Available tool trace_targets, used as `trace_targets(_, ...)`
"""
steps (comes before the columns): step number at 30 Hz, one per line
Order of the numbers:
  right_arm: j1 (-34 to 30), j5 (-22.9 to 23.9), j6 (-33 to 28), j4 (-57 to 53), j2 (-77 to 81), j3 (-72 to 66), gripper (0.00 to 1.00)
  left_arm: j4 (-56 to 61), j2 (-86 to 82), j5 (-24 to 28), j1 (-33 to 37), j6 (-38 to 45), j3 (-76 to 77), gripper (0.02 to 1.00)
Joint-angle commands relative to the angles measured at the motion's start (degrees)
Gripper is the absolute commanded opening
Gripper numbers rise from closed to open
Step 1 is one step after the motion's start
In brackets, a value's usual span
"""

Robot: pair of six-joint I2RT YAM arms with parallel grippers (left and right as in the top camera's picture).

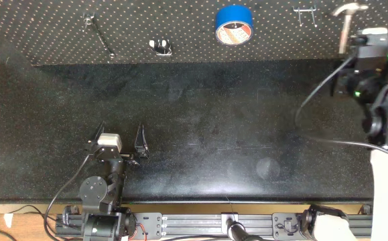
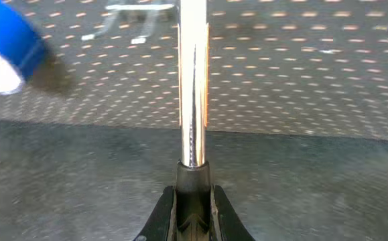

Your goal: Place Tools Onto Pegboard

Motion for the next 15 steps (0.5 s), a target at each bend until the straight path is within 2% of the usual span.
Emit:
trace_targets(1,5.1,2.1,2.1,1.5,4.3,0.3,0.073,-0.4,-0.4,-0.4,-0.2,0.5,-0.1,0.993)
trace_targets(6,8.9,2.3,2.1,4.3,6.5,0.3,0.073,-0.4,-0.4,-0.4,-0.2,0.5,-0.1,0.993)
trace_targets(15,9.4,2.3,2.1,6.0,14.2,0.3,0.075,-0.4,-0.4,-0.4,-0.2,0.5,-0.1,0.996)
